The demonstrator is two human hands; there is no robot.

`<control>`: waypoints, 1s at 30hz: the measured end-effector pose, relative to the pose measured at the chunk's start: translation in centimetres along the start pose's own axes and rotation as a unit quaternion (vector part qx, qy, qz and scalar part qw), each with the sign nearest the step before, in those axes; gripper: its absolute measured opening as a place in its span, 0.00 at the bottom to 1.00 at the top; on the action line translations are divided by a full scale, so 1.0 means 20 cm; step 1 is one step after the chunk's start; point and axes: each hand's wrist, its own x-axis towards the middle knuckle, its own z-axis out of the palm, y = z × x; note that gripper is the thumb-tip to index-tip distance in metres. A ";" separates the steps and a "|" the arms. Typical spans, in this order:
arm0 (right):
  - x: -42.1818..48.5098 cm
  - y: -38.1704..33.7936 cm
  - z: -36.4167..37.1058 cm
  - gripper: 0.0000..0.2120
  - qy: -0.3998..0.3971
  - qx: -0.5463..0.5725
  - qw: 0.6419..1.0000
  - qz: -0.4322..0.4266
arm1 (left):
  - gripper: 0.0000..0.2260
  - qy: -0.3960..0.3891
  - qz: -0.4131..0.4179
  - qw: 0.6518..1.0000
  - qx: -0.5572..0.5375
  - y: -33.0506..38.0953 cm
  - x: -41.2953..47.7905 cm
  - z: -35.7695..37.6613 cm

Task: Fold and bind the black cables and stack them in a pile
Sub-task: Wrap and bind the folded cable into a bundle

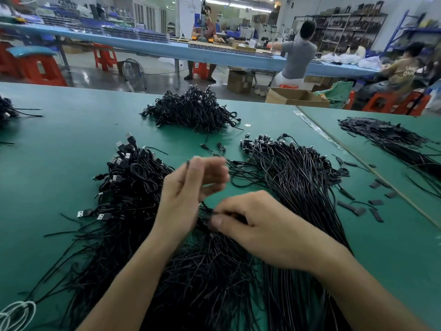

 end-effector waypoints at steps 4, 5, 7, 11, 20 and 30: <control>0.01 0.01 -0.08 0.09 0.139 0.030 0.990 -0.007 | 0.28 -0.064 -0.008 0.981 0.182 0.01 -0.05 0.04; 0.01 0.03 -0.09 0.09 0.172 0.038 0.984 -0.005 | 0.32 -0.076 -0.054 0.980 0.173 0.02 -0.06 0.04; 0.03 0.06 -0.11 0.10 0.228 0.066 0.971 0.007 | 0.34 -0.110 -0.138 0.971 0.160 0.04 -0.06 0.05; 0.05 0.10 -0.07 0.17 0.230 0.216 0.946 0.069 | 0.29 -0.179 -0.200 0.963 -0.020 0.10 -0.07 0.04; -0.01 0.03 0.06 0.18 -0.033 -0.033 0.997 0.063 | 0.20 0.029 -0.129 0.958 -0.255 0.08 0.01 0.01; 0.00 0.03 -0.09 0.08 0.136 0.100 0.986 -0.008 | 0.32 -0.145 -0.162 0.967 0.136 0.05 -0.07 0.05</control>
